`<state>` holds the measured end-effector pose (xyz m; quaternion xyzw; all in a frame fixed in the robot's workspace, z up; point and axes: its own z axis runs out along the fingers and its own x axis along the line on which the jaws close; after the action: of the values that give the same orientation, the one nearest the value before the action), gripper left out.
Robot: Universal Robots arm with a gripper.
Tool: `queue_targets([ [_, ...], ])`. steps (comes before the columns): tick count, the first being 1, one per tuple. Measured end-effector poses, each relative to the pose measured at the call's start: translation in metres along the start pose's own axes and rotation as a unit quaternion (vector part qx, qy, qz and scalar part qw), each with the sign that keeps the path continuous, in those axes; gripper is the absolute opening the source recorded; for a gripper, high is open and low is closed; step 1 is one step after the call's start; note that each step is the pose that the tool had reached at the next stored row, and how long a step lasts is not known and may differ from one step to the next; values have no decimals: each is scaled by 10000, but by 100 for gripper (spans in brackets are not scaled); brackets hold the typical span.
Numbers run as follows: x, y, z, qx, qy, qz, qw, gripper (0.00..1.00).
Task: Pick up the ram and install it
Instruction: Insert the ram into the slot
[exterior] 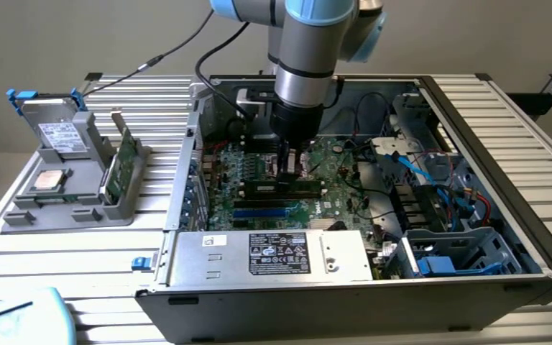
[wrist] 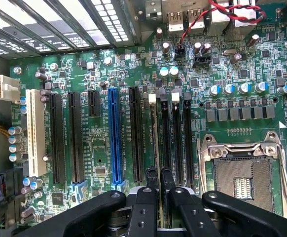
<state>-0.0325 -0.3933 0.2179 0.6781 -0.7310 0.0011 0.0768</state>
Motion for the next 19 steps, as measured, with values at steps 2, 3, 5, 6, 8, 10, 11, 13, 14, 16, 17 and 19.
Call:
queue_targets([
  [2, -2, -1, 6, 1, 2, 0, 10000, 15],
  [3, -4, -1, 10, 1, 4, 0, 10000, 15],
  [5, -8, -1, 16, 0, 6, 1, 10000, 15],
  [6, -10, -1, 18, 0, 7, 1, 10000, 15],
  [8, -11, -1, 19, 0, 6, 1, 10000, 15],
  [10, -11, -1, 19, 0, 7, 1, 10000, 15],
  [11, -12, -1, 19, 0, 6, 1, 10000, 15],
  [13, -12, -1, 20, 1, 5, 1, 10000, 17],
  [14, -12, -1, 20, 1, 5, 1, 10000, 17],
  [16, -12, -1, 20, 1, 5, 1, 10000, 29],
  [17, -12, -1, 20, 1, 6, 0, 10000, 35],
  [19, -12, 2, 19, 1, 6, 1, 10000, 41],
])
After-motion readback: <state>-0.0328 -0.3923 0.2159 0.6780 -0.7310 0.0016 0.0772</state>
